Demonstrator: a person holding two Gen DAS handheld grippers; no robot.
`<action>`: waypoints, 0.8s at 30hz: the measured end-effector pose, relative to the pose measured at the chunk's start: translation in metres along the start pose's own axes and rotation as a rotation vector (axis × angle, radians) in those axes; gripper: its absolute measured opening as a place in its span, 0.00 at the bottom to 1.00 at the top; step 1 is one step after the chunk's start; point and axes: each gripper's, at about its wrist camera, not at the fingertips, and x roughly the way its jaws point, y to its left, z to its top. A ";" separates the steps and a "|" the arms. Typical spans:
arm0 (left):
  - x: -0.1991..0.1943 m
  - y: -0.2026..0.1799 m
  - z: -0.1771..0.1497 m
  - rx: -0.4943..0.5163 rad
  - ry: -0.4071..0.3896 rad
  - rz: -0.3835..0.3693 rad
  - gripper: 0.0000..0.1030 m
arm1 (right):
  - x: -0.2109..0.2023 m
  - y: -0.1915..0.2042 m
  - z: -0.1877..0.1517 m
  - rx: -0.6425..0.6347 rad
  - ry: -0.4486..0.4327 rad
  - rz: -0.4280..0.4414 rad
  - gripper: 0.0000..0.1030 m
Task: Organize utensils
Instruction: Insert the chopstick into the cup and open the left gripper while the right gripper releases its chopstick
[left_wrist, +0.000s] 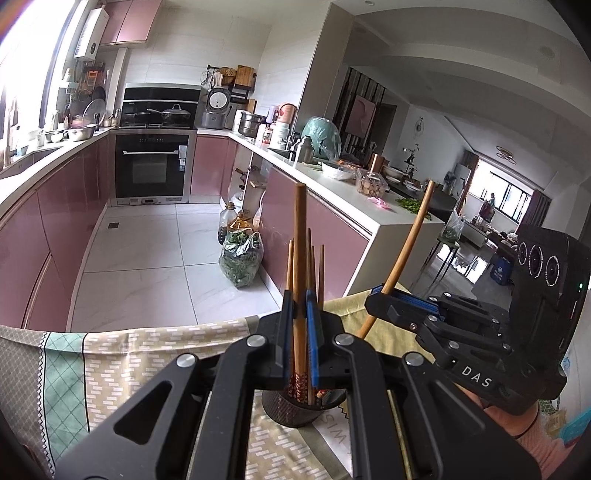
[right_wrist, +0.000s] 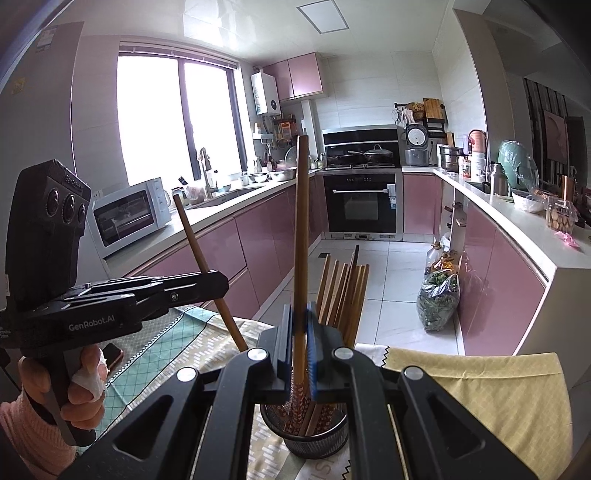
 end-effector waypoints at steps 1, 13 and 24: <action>0.002 0.001 -0.001 -0.001 0.004 -0.002 0.07 | 0.001 -0.001 -0.001 -0.001 0.002 -0.002 0.06; 0.018 -0.001 -0.008 0.001 0.045 -0.009 0.07 | 0.010 -0.007 -0.011 0.015 0.030 -0.009 0.06; 0.028 0.000 -0.015 0.016 0.073 0.008 0.07 | 0.018 -0.012 -0.015 0.025 0.049 -0.010 0.06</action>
